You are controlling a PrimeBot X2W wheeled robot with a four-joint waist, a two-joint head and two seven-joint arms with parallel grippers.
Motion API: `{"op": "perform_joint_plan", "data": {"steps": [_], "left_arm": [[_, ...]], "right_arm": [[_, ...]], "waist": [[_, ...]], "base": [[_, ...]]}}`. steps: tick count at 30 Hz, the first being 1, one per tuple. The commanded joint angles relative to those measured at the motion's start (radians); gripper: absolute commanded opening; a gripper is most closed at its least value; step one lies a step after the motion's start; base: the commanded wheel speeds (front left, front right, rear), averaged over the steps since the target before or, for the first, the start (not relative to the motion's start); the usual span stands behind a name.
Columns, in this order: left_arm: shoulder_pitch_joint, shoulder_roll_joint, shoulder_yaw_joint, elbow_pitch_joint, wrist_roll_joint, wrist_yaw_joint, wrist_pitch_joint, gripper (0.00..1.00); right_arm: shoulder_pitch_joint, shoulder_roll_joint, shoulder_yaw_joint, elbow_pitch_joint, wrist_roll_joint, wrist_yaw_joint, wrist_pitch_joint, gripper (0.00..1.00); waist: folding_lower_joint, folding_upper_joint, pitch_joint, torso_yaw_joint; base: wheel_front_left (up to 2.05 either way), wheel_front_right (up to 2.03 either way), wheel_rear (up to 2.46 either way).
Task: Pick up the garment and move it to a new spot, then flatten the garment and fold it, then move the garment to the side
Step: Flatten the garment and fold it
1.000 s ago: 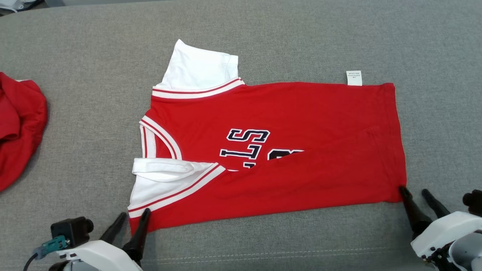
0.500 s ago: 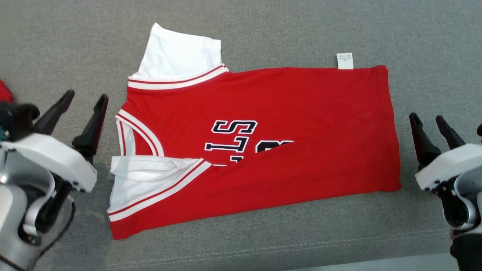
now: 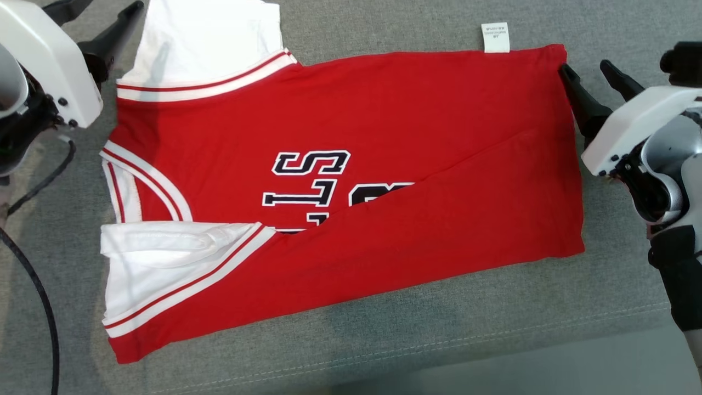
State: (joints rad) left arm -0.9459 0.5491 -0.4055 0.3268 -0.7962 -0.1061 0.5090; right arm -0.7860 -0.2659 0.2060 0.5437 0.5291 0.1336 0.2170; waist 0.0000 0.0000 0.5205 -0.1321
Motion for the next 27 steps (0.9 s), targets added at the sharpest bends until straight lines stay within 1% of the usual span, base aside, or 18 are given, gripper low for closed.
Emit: {"op": "perform_joint_plan", "data": {"steps": [1,8,17,27], "left_arm": [[-0.057,0.046,0.029,0.0,-0.008,-0.009,0.013,1.0],[-0.172,0.058,-0.03,0.118,-0.026,-0.023,0.047,1.0],[-0.25,0.076,-0.108,0.203,-0.082,-0.024,0.023,1.0],[-0.29,0.108,-0.187,0.263,-0.138,-0.024,-0.021,1.0]], "right_arm": [[-0.018,-0.012,0.024,-0.007,0.014,-0.003,0.002,1.0],[-0.119,-0.013,0.125,0.06,0.062,-0.003,-0.01,1.0],[-0.208,0.003,0.257,0.125,0.127,-0.003,-0.037,1.0],[-0.252,-0.007,0.378,0.125,0.208,-0.003,-0.068,1.0]], "waist": [[0.0,0.0,0.026,-0.018],[0.0,0.0,0.065,-0.047],[0.0,0.0,0.103,-0.084],[0.0,0.0,0.112,-0.104]], "base": [[0.0,0.0,0.0],[0.0,0.0,0.0],[0.0,0.0,0.0],[0.0,0.0,0.0]]}}
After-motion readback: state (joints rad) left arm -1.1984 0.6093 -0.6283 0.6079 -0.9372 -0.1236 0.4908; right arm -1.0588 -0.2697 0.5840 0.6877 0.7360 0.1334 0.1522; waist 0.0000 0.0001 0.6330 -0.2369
